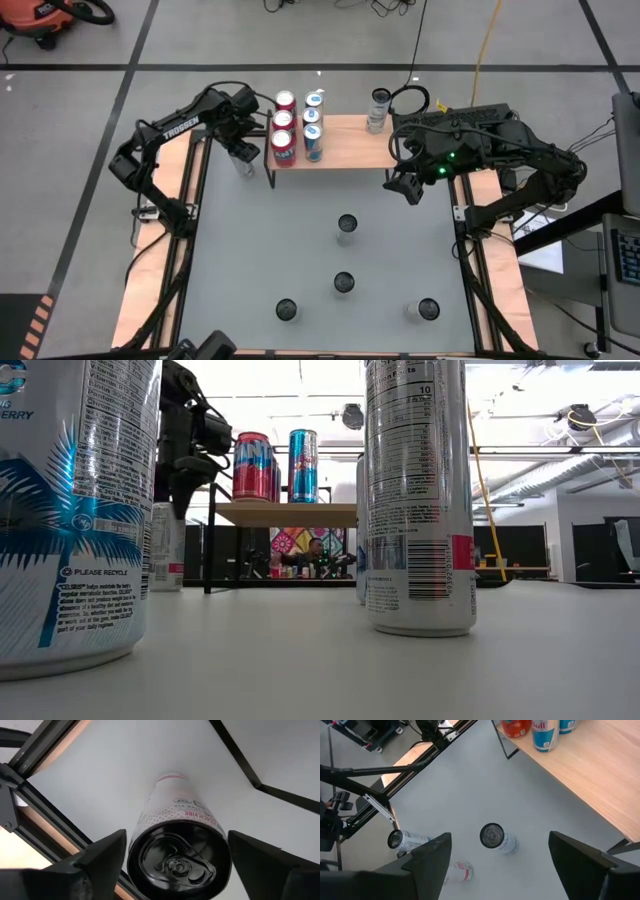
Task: Place canned beverage on shelf
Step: Put the top left white-pink soda can on the shelf
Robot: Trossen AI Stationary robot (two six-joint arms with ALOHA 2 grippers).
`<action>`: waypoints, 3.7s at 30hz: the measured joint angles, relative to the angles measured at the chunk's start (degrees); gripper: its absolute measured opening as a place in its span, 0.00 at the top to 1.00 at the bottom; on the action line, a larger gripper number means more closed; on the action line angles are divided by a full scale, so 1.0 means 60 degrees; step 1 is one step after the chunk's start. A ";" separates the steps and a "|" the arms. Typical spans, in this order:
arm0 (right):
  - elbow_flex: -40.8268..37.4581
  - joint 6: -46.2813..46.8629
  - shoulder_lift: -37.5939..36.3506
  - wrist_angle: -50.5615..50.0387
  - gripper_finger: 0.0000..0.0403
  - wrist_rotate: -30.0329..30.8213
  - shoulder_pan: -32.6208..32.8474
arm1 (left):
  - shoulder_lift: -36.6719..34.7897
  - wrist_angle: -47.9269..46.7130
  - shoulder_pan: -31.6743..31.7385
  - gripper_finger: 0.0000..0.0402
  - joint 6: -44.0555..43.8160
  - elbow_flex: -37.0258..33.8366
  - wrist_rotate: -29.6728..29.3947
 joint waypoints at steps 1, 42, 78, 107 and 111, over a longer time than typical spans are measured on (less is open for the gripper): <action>-0.0001 0.0003 0.0001 0.0000 0.25 0.0014 0.0000 | 0.0000 -0.0041 0.0000 0.20 0.0007 -0.0002 0.0000; -0.0004 -0.1870 0.1063 0.3031 0.25 0.0882 -0.0106 | -0.4047 -0.2646 -0.3648 0.42 -0.4269 0.2363 0.3886; -0.0004 -0.6705 0.2764 0.5436 0.08 0.0687 -0.0036 | -0.3125 0.4485 -0.5496 0.42 -0.9273 0.2932 0.3798; -0.0013 -0.6129 0.1395 0.4860 0.50 -0.0335 -0.0420 | -0.3017 0.9304 -0.5614 0.06 -0.8338 0.2954 0.2094; -0.0018 -0.5494 0.0919 0.4539 0.50 -0.1128 -0.0697 | -0.3008 1.0498 -0.5603 0.04 -0.7585 0.2954 0.0925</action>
